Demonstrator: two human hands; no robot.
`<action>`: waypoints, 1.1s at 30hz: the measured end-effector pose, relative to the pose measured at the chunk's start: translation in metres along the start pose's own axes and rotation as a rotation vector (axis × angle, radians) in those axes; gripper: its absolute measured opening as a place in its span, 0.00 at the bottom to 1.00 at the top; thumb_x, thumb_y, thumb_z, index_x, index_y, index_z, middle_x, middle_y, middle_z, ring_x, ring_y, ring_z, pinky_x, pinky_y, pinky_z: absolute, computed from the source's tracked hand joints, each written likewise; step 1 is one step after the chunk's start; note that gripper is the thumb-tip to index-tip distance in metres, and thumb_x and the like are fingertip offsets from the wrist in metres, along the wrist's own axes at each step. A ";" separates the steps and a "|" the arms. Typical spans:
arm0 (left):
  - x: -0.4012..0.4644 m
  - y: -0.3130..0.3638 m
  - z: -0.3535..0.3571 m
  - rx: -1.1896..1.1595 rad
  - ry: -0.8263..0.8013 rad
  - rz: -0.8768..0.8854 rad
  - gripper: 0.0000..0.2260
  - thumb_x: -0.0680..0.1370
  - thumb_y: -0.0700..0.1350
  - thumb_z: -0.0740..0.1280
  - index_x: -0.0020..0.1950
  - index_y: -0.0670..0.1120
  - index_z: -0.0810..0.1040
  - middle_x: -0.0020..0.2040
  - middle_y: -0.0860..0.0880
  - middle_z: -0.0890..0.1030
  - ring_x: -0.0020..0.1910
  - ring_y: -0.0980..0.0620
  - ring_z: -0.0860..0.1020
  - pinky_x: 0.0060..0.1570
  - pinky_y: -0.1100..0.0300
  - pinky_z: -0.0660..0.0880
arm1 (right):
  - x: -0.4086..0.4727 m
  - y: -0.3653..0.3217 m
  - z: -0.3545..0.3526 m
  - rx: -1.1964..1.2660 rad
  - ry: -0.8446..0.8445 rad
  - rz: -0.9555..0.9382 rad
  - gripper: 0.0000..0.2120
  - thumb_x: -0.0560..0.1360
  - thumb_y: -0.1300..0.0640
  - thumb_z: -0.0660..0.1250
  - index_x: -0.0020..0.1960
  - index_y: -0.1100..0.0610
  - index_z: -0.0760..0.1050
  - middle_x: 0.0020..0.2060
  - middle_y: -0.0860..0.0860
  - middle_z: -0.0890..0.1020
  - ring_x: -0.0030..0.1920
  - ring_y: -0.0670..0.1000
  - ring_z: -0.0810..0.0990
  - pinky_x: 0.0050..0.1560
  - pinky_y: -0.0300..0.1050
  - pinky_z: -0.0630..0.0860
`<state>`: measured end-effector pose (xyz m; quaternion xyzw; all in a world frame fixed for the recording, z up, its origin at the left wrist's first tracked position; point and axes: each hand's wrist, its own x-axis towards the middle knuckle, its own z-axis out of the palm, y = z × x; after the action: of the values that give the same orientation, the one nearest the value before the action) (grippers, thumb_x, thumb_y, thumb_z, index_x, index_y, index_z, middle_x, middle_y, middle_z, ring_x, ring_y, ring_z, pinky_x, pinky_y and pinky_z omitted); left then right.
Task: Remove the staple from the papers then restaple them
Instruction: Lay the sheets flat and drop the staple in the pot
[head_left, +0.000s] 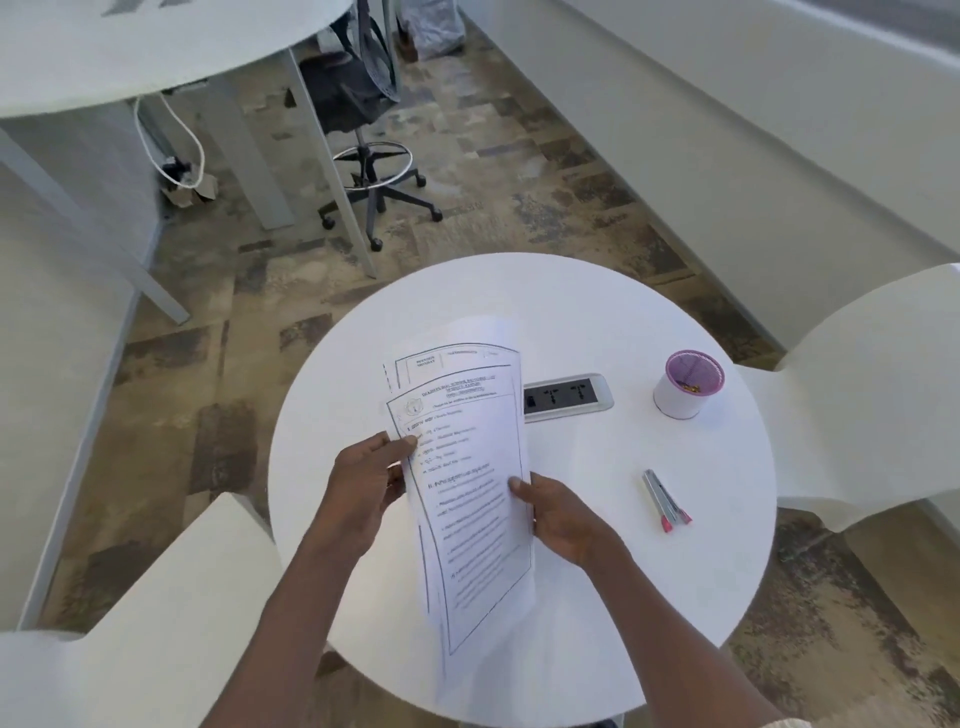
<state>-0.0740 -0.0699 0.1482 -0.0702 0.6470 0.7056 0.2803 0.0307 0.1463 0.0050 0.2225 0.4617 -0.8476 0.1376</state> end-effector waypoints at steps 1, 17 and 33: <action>0.005 0.000 -0.010 0.018 0.018 0.001 0.06 0.77 0.38 0.68 0.48 0.43 0.86 0.46 0.47 0.88 0.39 0.54 0.85 0.37 0.64 0.80 | -0.001 0.001 0.004 0.005 0.019 -0.002 0.20 0.77 0.54 0.71 0.66 0.61 0.77 0.63 0.58 0.81 0.64 0.59 0.80 0.60 0.51 0.79; 0.096 -0.085 -0.046 0.605 0.217 -0.027 0.07 0.72 0.38 0.75 0.37 0.36 0.81 0.36 0.40 0.85 0.38 0.40 0.85 0.44 0.45 0.84 | -0.012 0.027 0.019 -0.812 0.829 -0.065 0.16 0.69 0.63 0.72 0.32 0.53 0.65 0.27 0.46 0.68 0.32 0.52 0.67 0.31 0.39 0.63; 0.109 -0.123 -0.031 0.809 0.330 -0.031 0.07 0.72 0.39 0.74 0.42 0.35 0.82 0.42 0.39 0.85 0.43 0.38 0.83 0.47 0.48 0.79 | 0.009 0.046 0.001 -1.119 0.754 -0.023 0.16 0.76 0.67 0.62 0.63 0.63 0.73 0.56 0.57 0.77 0.58 0.59 0.77 0.56 0.48 0.74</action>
<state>-0.1134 -0.0654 -0.0140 -0.0762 0.9062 0.3706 0.1887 0.0430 0.1211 -0.0320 0.3931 0.8501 -0.3464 0.0526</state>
